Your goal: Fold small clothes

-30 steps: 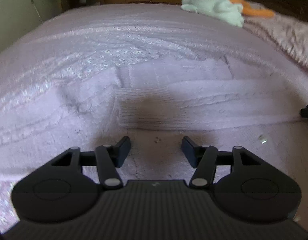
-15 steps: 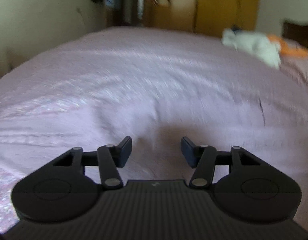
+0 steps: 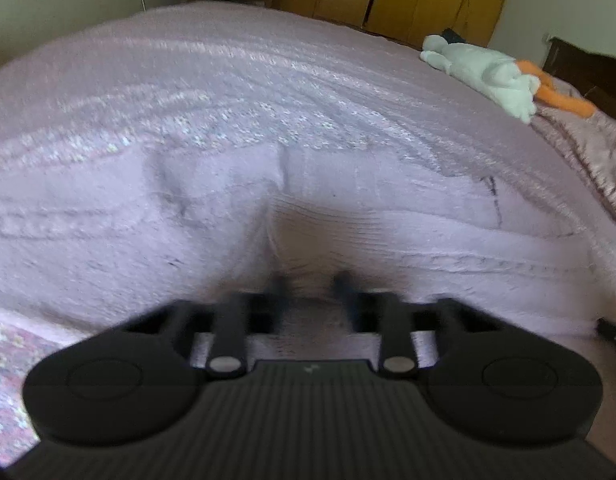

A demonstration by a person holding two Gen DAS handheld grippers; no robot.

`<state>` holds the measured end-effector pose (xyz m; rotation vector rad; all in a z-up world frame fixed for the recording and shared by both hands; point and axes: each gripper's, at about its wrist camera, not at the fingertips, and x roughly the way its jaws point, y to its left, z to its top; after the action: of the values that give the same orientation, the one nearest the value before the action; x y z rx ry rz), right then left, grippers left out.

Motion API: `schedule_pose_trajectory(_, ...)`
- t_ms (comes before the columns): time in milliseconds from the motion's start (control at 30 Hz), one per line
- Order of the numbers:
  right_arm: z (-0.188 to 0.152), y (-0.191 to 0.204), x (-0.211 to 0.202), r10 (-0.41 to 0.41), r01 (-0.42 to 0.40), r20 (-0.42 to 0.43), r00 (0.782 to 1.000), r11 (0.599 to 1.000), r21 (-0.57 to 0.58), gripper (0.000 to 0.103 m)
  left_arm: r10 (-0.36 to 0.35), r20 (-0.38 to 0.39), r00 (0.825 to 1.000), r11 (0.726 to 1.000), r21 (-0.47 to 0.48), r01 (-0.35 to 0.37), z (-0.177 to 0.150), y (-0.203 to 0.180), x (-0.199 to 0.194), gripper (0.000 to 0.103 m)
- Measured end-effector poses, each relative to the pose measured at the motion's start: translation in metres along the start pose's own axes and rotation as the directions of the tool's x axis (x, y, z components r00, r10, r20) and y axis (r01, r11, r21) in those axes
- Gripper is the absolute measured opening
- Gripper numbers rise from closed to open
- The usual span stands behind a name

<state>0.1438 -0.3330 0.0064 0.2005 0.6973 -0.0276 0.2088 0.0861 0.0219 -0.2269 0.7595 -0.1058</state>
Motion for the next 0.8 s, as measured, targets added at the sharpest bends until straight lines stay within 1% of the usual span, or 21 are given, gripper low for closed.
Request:
schedule_pose_trajectory(33,0.000,0.000,0.000,0.000,0.000,0.000,1.000,1.000,0.000,0.067,-0.016,-0.006,1.000,1.000,-0.016,0.015,0.003,0.001,-0.003,0.016)
schedule_pose_trajectory(67,0.000,0.000,0.000,0.000,0.000,-0.001,1.000,1.000,0.000,0.067,0.005,-0.008,1.000,1.000,0.002,-0.005,0.004,-0.001,-0.006,0.016)
schedule_pose_trajectory(133,0.000,0.000,0.001,0.000,0.000,-0.002,1.000,1.000,0.000,0.067,0.099,-0.018,0.995,0.992,0.076,-0.097,0.006,-0.009,-0.008,0.016)
schedule_pose_trajectory(233,0.000,0.000,0.001,-0.001,0.001,-0.001,1.000,1.000,0.006,0.067,0.191,-0.066,0.979,0.974,0.134,-0.181,0.005,-0.016,-0.001,0.018)
schedule_pose_trajectory(267,0.001,0.000,0.000,-0.002,0.002,-0.004,1.000,1.000,0.007,0.067,0.203,-0.067,0.977,0.972,0.138,-0.192,0.005,-0.016,0.000,0.018)
schedule_pose_trajectory(400,0.005,0.002,-0.008,-0.013,0.013,-0.035,0.999,1.000,0.005,0.067,0.215,-0.084,0.973,0.972,0.118,-0.204,0.005,-0.015,-0.010,0.020)
schedule_pose_trajectory(500,0.009,0.006,-0.024,-0.013,0.013,-0.030,0.999,1.000,-0.009,0.067,0.224,-0.081,0.971,0.970,0.112,-0.214,0.003,-0.009,-0.026,0.030)
schedule_pose_trajectory(567,0.013,0.011,-0.038,-0.004,0.004,-0.016,1.000,1.000,-0.020,0.067,0.235,-0.078,0.969,0.969,0.101,-0.227,0.002,0.000,-0.039,0.039)
schedule_pose_trajectory(700,0.019,0.025,-0.068,0.030,-0.030,-0.003,1.000,0.999,-0.012,0.067,0.254,-0.078,0.964,0.967,0.049,-0.251,0.004,0.029,-0.068,0.047)
schedule_pose_trajectory(767,0.020,0.035,-0.081,0.051,-0.051,-0.009,0.999,0.999,0.001,0.067,0.286,-0.063,0.956,0.958,0.018,-0.285,0.004,0.049,-0.085,0.056)
schedule_pose_trajectory(800,0.019,0.041,-0.087,0.062,-0.062,-0.014,0.998,0.998,0.008,0.067,0.304,-0.057,0.951,0.953,0.008,-0.304,0.005,0.056,-0.091,0.058)
